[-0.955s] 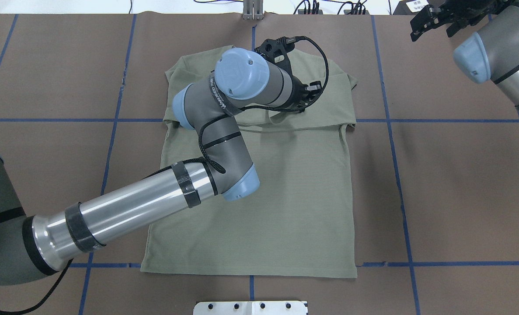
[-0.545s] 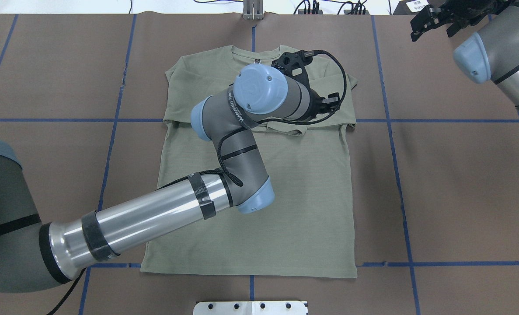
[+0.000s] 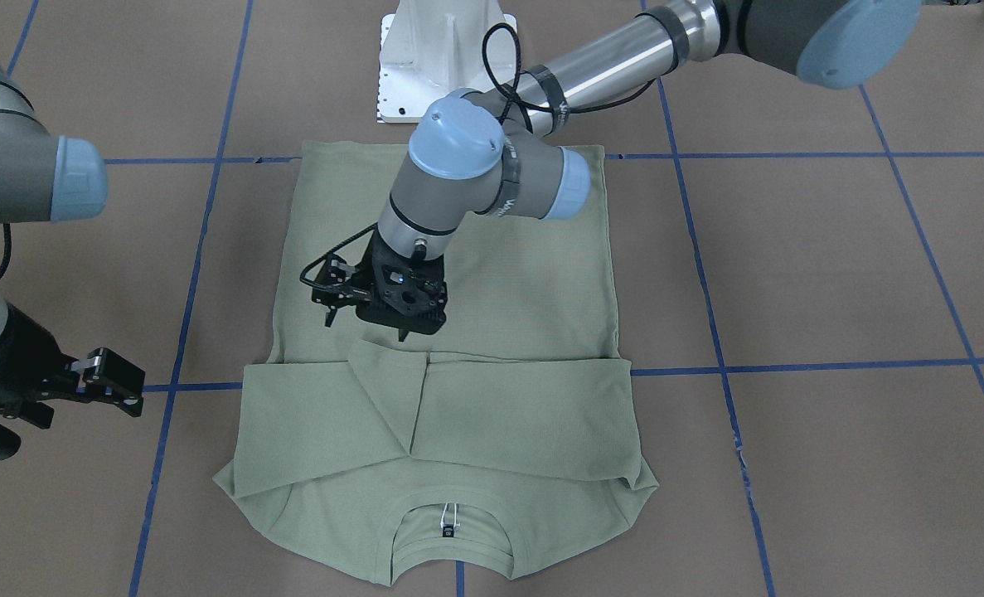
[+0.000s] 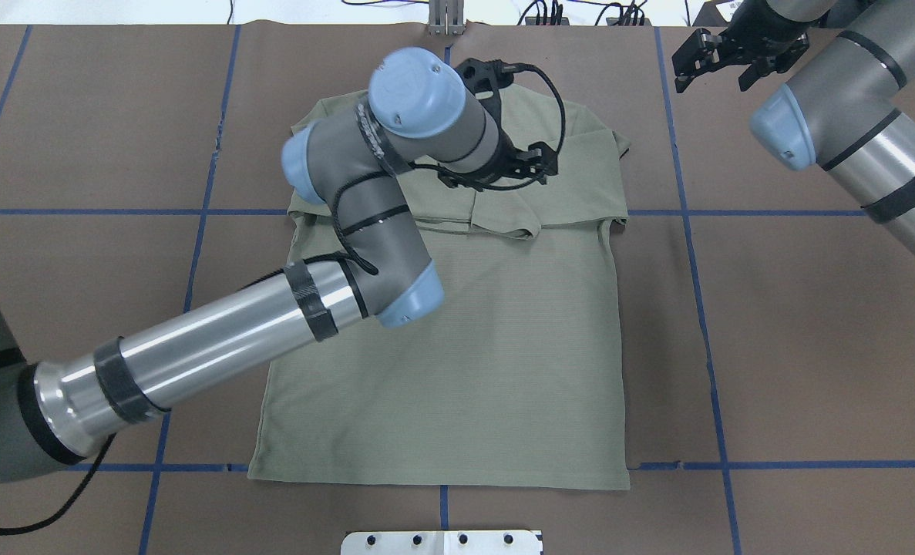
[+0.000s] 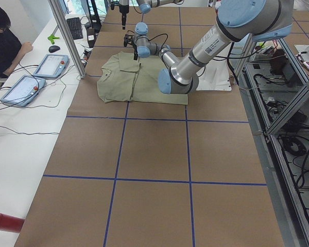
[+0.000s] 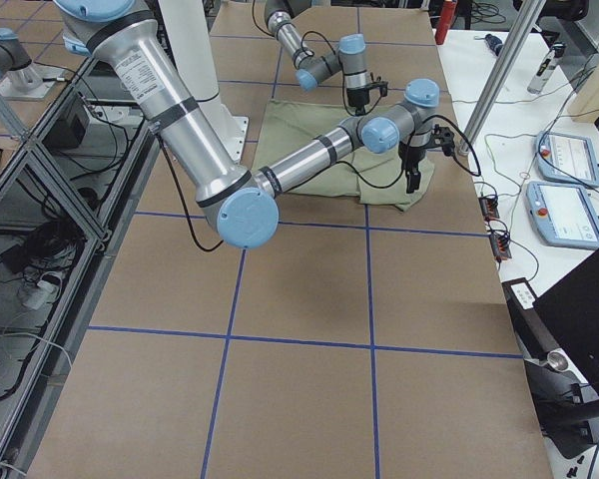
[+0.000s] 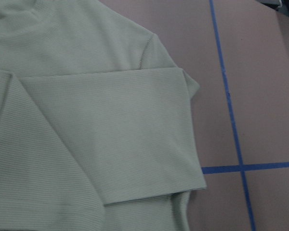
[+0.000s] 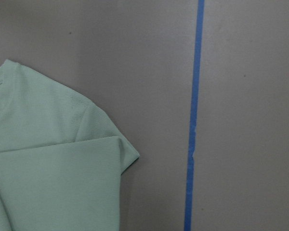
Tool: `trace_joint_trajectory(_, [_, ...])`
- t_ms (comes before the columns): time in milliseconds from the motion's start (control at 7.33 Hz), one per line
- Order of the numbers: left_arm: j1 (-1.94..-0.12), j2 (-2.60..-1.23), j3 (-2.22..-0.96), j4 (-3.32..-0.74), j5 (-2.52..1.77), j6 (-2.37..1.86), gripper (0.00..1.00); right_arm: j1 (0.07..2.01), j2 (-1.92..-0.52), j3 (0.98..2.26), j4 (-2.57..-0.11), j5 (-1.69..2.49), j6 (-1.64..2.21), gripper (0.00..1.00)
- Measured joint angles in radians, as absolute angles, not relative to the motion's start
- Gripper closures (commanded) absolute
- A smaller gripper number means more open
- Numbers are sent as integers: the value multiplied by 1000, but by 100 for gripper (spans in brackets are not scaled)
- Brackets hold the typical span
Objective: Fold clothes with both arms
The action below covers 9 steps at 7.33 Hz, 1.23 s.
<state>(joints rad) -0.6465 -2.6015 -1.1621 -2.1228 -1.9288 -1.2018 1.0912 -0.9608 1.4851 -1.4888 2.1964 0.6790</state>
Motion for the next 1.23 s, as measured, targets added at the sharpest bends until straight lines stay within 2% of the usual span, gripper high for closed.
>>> trace_joint_trajectory(273, [-753,-2470,-1303,-2009,-2016,-1012,0,991,-893,1484,-1489,2113,833,0])
trace_joint_trajectory(682, [-894,-2248,-1459,-2010,-2147,-735,0,785,-748,1419,-1529,1906,984,1])
trace_joint_trajectory(818, [-921,-2206,-1481,-2023,-2164,-680,0,725,-676,1346,-1557,1835,995,5])
trace_joint_trajectory(955, [-938,-2186,-1489,-2029,-2183,-652,0,671,-625,1273,-1571,1756,988,0])
trace_joint_trajectory(1227, [-950,-2172,-1493,-2032,-2210,-637,0,622,-607,1216,-1576,1667,911,0])
